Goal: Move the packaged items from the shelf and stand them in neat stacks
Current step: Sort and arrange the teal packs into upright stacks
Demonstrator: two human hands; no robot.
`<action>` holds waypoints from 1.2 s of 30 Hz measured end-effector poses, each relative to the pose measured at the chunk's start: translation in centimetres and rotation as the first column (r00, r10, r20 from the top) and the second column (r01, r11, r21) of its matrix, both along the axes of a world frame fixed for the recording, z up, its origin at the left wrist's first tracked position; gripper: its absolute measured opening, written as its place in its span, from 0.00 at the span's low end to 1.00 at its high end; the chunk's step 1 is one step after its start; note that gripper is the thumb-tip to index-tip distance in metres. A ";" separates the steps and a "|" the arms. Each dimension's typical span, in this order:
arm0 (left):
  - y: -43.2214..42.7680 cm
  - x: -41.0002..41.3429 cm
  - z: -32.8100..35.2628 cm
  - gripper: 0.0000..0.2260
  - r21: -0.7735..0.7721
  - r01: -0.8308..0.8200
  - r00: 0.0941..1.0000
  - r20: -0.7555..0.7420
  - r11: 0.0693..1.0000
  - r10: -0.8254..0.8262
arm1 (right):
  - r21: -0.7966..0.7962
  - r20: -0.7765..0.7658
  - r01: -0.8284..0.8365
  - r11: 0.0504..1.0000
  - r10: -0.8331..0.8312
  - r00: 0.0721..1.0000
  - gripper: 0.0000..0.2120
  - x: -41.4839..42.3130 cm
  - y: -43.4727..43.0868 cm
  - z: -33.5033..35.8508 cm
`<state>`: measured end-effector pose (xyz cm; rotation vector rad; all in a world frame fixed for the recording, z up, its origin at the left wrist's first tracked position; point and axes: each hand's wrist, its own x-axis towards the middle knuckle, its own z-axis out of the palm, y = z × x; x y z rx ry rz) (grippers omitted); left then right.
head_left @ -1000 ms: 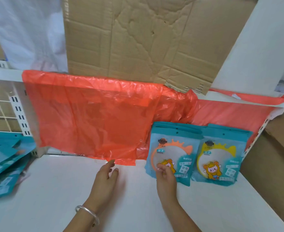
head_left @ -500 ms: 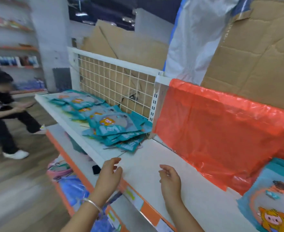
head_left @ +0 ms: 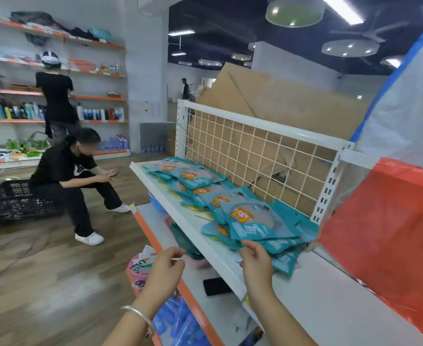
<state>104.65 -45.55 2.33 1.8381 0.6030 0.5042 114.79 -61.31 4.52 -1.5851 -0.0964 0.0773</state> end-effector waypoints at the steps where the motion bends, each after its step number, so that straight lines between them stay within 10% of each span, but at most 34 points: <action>1: 1.5 0.1 0.1 0.13 -0.016 -0.002 1.000 -0.003 1.000 0.002 | 0.017 -0.010 0.000 1.000 0.000 1.000 0.09 0.2 1.6 0.3; 20: 19.6 9.4 1.8 0.11 -0.033 -0.010 1.000 -0.009 0.999 0.010 | -0.063 -0.154 -0.125 0.990 0.114 0.981 0.17 10.4 21.2 1.8; 36: 33.8 27.4 1.9 0.09 -0.011 -0.080 0.997 -0.021 0.997 0.080 | -0.287 -0.455 -0.182 0.941 0.033 0.890 0.05 32.7 29.1 0.0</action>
